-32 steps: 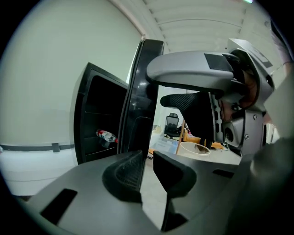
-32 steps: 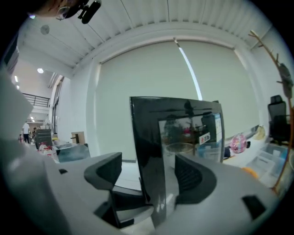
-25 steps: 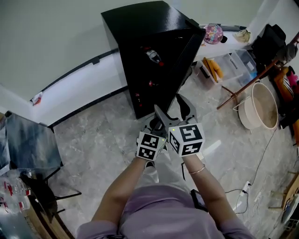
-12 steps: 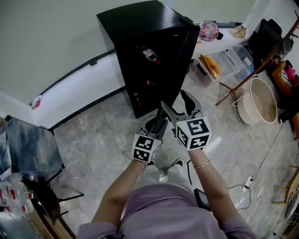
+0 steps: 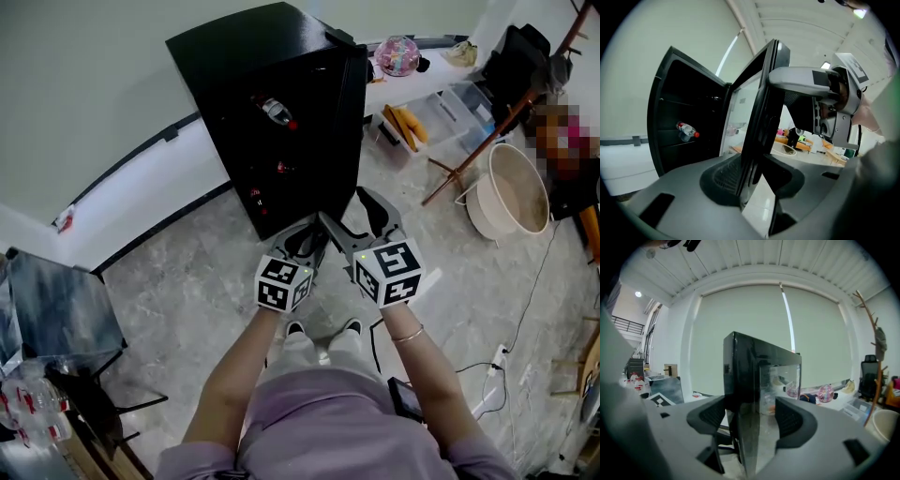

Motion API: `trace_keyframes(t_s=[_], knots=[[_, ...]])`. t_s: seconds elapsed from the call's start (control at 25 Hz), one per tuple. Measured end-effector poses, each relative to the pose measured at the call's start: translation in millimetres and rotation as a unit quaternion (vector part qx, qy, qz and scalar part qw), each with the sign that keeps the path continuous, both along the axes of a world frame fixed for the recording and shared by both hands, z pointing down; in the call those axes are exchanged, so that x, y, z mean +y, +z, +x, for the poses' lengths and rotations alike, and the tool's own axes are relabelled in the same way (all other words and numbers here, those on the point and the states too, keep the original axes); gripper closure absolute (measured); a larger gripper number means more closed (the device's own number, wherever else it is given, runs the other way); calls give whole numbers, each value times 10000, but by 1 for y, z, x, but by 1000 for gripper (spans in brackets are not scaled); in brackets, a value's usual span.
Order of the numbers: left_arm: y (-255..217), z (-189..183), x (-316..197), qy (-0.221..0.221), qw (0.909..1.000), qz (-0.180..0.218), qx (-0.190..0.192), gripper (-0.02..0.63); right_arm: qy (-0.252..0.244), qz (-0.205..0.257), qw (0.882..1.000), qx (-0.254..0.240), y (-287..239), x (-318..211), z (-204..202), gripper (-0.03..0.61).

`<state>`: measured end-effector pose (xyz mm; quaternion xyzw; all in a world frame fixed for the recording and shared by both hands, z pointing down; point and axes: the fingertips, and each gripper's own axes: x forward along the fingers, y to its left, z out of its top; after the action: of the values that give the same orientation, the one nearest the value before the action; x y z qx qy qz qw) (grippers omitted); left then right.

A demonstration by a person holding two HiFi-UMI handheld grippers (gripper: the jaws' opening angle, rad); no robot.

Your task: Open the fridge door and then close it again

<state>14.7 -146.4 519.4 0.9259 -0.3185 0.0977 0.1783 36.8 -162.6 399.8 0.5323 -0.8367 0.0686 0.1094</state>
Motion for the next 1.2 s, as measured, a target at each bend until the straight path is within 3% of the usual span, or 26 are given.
trace_keyframes(t_s=[0.52, 0.88, 1.2], knots=[[-1, 93, 31, 603, 9981, 111, 53, 489, 431, 264, 9986, 169, -5, 36, 78, 265], [-1, 151, 40, 919, 9957, 88, 1, 489, 830, 315, 9949, 486, -6, 43, 137, 367], [-3, 167, 33, 818, 9966, 19, 16, 495, 1134, 344, 9926, 260, -5, 43, 192, 387]])
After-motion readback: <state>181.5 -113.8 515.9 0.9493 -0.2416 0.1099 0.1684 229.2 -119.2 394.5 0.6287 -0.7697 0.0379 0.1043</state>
